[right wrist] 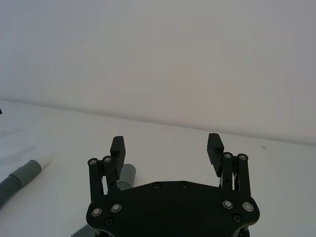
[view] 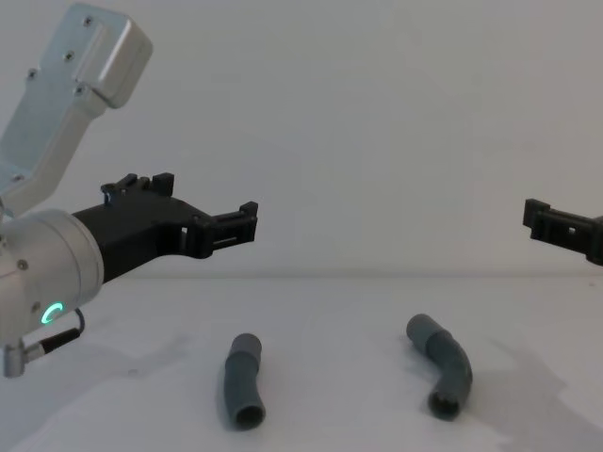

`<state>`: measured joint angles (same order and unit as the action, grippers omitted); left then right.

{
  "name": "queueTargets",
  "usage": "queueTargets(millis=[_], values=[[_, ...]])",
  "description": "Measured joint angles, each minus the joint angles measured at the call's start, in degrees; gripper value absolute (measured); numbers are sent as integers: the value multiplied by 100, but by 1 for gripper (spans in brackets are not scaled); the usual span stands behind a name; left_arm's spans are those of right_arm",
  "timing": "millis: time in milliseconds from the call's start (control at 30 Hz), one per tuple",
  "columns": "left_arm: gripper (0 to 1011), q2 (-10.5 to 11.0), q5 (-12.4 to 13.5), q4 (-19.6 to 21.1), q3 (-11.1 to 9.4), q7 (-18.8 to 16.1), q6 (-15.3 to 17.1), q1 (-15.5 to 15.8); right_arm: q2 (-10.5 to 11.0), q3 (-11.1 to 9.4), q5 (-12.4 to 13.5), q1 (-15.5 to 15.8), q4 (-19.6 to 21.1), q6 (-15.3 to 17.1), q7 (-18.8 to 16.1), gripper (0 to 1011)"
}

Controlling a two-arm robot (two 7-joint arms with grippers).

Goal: Use both hands to pick up one end of the pipe from the table, align the ends, and insert them.

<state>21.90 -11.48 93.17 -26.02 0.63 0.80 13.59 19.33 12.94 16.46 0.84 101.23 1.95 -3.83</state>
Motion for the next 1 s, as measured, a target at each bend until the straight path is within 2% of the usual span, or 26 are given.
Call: queueTargets(millis=[1000], values=[[1001,0,0,0,0,0,0,0,0,0,0,0,0,0,0,1003]])
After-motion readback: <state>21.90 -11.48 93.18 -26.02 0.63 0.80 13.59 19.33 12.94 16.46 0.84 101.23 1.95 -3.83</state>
